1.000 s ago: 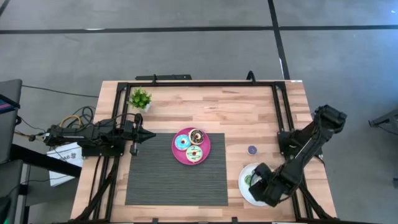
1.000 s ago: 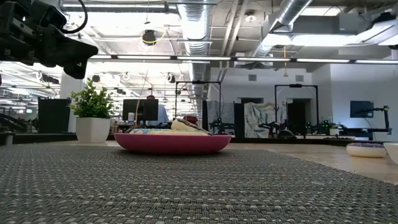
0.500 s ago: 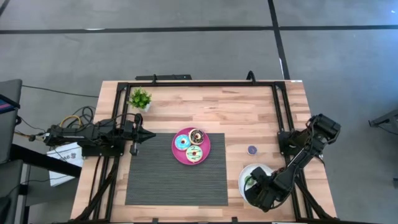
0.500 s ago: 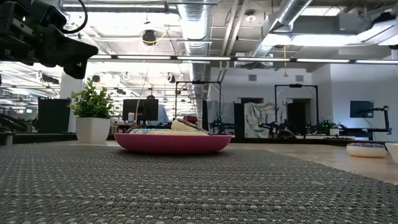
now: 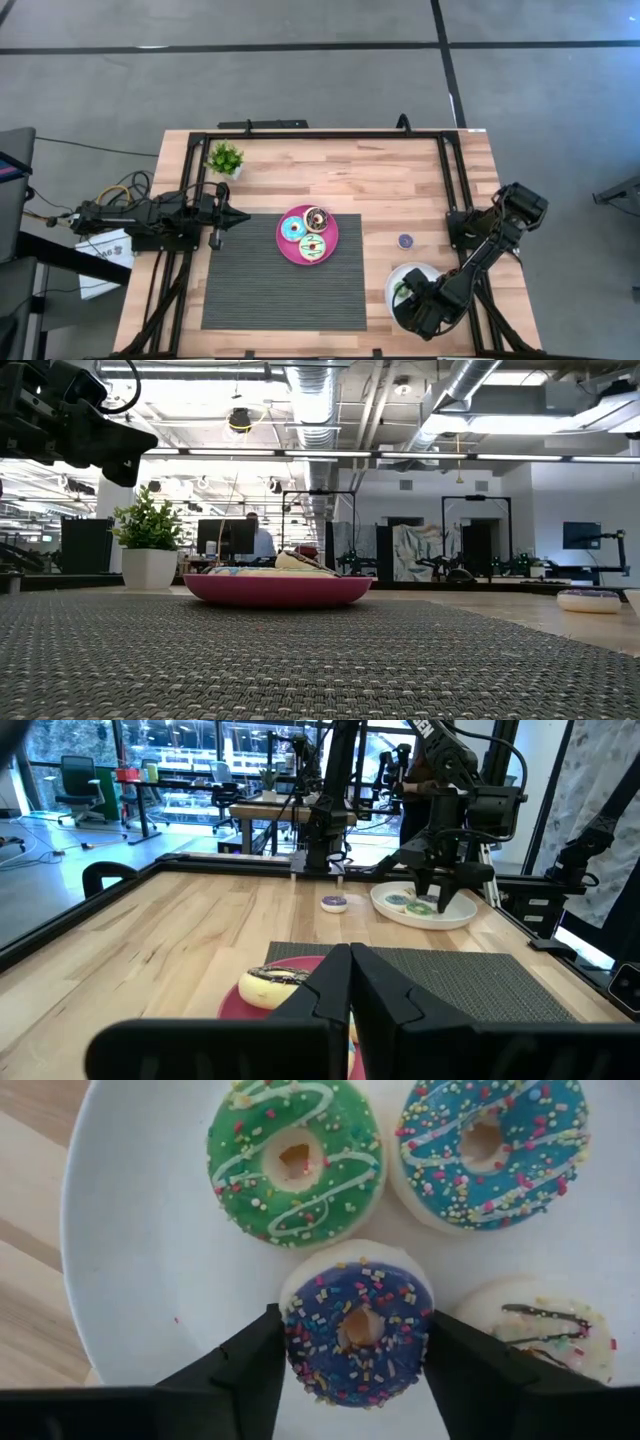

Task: Pick & Place donuts
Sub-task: Put the top small dark blue donut on the white plate

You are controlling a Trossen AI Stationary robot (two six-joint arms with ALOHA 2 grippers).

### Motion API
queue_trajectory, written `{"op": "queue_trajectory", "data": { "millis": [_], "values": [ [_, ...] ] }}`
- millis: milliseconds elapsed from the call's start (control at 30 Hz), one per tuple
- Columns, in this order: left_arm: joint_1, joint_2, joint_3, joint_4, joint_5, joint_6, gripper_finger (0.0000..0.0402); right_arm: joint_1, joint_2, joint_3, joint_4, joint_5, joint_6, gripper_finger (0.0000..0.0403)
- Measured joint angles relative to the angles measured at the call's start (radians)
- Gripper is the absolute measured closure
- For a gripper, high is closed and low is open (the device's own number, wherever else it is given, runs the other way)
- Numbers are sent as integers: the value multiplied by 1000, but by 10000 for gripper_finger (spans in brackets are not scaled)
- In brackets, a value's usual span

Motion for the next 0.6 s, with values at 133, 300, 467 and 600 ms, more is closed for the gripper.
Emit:
{"op": "queue_trajectory", "data": {
  "millis": [133, 300, 467, 600],
  "values": [
    [0, 0, 0, 0, 0, 0, 402, 0, 0, 0, 0, -16, 0, 171],
    [0, 0, 0, 0, 0, 0, 402, 3, -1, 0, 0, -19, 0, 157],
    [0, 0, 0, 0, 0, 0, 402, 1, -1, 31, -32, -20, -21, 158],
    [0, 0, 0, 0, 0, 0, 402, 1, -1, 69, -128, -20, -27, 158]
  ]
}}
